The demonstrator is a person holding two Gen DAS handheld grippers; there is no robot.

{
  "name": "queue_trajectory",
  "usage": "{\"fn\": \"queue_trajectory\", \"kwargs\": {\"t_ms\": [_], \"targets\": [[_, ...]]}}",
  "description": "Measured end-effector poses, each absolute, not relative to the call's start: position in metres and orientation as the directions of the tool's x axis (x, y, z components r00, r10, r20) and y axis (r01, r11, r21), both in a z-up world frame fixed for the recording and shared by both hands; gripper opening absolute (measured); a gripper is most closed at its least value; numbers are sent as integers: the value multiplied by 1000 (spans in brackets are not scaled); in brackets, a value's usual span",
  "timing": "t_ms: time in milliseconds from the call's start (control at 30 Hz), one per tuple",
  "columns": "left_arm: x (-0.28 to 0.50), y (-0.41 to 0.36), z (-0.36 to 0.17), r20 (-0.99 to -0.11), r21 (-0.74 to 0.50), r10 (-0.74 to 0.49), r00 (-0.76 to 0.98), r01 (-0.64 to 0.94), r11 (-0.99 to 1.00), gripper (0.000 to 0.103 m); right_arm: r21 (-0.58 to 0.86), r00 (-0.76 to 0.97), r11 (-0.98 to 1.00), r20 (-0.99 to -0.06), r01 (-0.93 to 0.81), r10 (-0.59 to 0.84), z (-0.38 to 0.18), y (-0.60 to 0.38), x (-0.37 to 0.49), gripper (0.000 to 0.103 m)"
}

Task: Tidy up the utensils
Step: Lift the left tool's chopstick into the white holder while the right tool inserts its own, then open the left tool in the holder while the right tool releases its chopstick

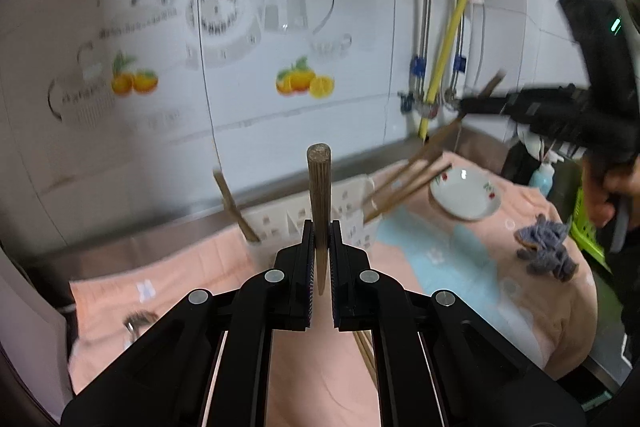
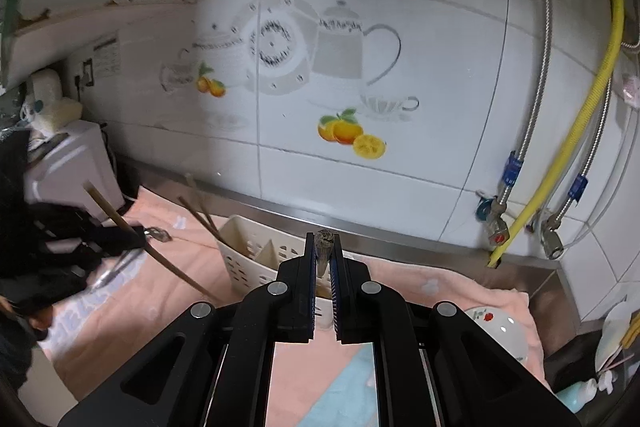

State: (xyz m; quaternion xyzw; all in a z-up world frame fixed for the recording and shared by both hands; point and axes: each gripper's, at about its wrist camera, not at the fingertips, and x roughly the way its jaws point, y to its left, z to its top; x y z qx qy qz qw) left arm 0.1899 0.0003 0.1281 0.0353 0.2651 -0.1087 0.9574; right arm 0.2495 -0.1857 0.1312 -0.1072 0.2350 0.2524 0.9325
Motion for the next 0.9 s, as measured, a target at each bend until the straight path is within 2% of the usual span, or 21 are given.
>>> {"fn": "queue_trajectory", "kwargs": {"t_ms": [267, 467, 767, 833, 900], "targets": [[219, 9, 166, -456, 31, -143, 878, 176, 984, 6, -30, 697, 844, -581, -535, 421, 97, -172, 287, 6], [255, 23, 157, -491, 12, -98, 866, 119, 993, 6, -33, 682, 845, -608, -533, 406, 81, -168, 300, 7], [281, 36, 125, -549, -28, -87, 831, 86, 996, 6, -33, 695, 853, -597, -521, 401, 77, -173, 303, 7], [283, 36, 121, -555, -29, -93, 827, 92, 995, 6, -34, 701, 854, -588, -519, 403, 78, -174, 302, 9], [284, 34, 119, -559, -19, -86, 825, 91, 996, 6, -35, 710, 857, -578, -514, 402, 80, -176, 299, 18]]}}
